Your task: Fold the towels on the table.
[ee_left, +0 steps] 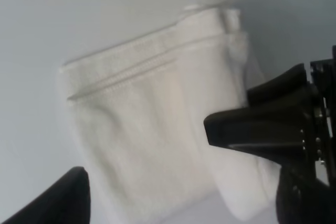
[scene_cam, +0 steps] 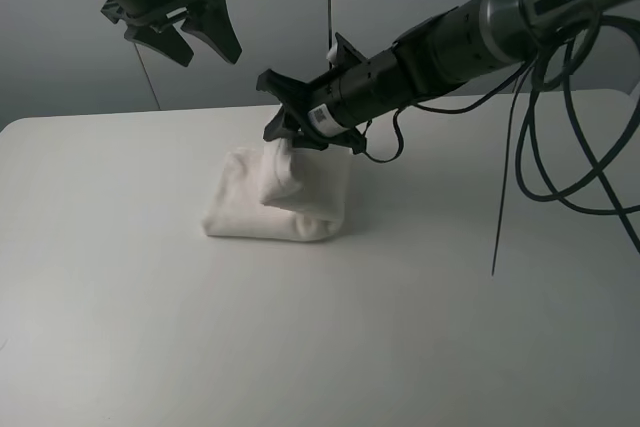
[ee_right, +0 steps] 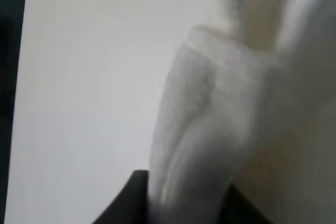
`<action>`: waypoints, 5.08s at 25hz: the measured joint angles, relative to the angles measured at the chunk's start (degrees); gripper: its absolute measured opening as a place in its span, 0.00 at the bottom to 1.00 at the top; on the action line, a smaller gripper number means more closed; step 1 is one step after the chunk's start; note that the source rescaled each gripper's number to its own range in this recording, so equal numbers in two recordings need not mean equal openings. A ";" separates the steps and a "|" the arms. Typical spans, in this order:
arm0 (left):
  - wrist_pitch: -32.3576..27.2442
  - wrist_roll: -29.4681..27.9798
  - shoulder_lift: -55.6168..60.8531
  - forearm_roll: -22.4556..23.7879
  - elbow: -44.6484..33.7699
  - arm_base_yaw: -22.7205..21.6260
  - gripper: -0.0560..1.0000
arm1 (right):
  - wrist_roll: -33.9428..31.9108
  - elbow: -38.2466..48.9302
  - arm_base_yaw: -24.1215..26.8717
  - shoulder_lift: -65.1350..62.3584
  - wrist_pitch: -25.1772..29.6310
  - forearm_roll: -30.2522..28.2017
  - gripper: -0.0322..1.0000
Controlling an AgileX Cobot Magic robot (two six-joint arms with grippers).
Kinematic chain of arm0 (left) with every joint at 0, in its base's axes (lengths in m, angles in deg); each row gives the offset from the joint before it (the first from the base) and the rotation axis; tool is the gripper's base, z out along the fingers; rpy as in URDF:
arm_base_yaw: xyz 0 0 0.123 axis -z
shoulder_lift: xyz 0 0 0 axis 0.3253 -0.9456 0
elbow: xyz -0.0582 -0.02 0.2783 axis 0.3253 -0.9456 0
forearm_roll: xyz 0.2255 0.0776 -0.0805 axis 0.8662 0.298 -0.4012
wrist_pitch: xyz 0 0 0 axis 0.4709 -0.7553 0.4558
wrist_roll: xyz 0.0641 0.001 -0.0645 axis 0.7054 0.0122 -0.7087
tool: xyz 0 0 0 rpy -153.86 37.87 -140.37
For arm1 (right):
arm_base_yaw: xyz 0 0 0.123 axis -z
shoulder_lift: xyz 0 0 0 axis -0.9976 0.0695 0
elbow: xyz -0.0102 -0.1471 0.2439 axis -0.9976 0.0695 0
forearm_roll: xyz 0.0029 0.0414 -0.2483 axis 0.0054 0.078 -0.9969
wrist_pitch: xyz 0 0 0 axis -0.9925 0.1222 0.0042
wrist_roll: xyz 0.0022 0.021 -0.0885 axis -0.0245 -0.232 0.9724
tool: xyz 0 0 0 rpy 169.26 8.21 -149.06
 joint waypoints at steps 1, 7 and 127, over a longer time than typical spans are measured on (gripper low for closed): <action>0.00 0.00 0.00 0.00 0.00 0.00 0.96 | 2.56 0.00 0.00 0.00 0.16 2.52 0.40; 0.00 0.00 0.00 0.00 0.00 0.00 0.96 | 9.26 -0.18 0.00 0.00 2.50 8.14 0.88; -0.06 -11.47 108.08 16.82 -68.23 -15.50 0.96 | -31.70 45.20 25.43 -120.80 34.30 -78.94 1.00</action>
